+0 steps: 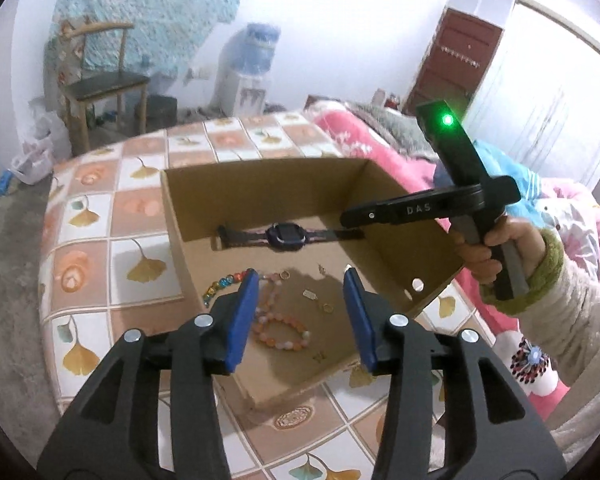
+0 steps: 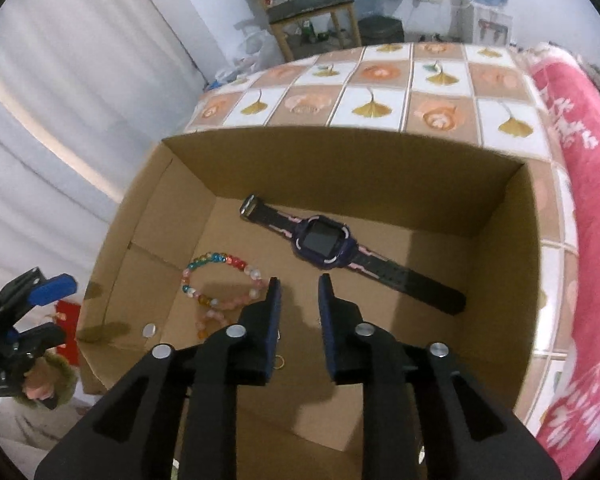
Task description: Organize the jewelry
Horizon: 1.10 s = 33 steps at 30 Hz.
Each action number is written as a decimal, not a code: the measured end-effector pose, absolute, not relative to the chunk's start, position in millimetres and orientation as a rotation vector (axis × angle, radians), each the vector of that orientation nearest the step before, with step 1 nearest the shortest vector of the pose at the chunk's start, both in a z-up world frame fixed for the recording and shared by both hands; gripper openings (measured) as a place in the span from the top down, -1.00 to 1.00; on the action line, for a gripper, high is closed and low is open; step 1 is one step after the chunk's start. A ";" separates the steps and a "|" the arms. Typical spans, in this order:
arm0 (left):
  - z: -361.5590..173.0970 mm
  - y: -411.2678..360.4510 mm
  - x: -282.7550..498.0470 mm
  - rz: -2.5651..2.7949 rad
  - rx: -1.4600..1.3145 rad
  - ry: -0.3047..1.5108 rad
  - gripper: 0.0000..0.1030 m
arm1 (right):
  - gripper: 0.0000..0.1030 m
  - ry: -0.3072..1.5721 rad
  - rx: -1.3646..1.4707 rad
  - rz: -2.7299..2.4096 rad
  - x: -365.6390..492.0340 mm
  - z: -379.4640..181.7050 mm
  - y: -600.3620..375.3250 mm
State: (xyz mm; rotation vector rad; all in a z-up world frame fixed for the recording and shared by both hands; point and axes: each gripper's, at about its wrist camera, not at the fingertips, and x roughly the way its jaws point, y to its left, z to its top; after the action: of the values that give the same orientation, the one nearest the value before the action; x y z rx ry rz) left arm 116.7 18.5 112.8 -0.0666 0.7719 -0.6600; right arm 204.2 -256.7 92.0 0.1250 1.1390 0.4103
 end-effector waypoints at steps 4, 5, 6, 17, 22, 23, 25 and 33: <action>121.2 24.0 101.9 -0.621 -0.058 0.721 0.00 | 0.49 1.072 0.161 0.399 187.6 115.2 -260.6; 123.7 25.6 96.8 -0.615 -0.062 0.708 -0.09 | 0.44 1.053 0.172 0.398 181.7 121.7 -261.6; 125.3 27.1 93.2 -0.610 -0.065 0.699 -0.20 | 0.30 1.017 0.187 0.398 171.2 131.2 -262.9; 132.0 27.4 43.4 -0.450 0.022 0.572 -0.82 | -0.57 0.749 0.267 0.239 48.6 158.8 -262.9; 134.8 22.7 38.0 -0.376 -0.003 0.556 -0.83 | -0.67 0.786 0.244 0.143 26.7 147.8 -262.7; 135.5 21.4 37.2 -0.359 -0.006 0.553 -0.83 | -0.69 0.790 0.237 0.134 23.3 146.8 -264.0; 137.6 17.2 35.3 -0.309 -0.011 0.547 -0.83 | -0.76 0.791 0.209 0.095 18.4 147.2 -266.1; 137.3 5.3 30.8 -0.157 -0.008 0.565 -0.84 | -0.84 0.738 0.138 0.014 0.5 151.0 -268.5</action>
State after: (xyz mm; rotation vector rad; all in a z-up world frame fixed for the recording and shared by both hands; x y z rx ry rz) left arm 30.8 5.3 137.3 -0.0082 0.5650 -0.1573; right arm 0.5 -268.5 151.0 0.1378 0.7382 0.0138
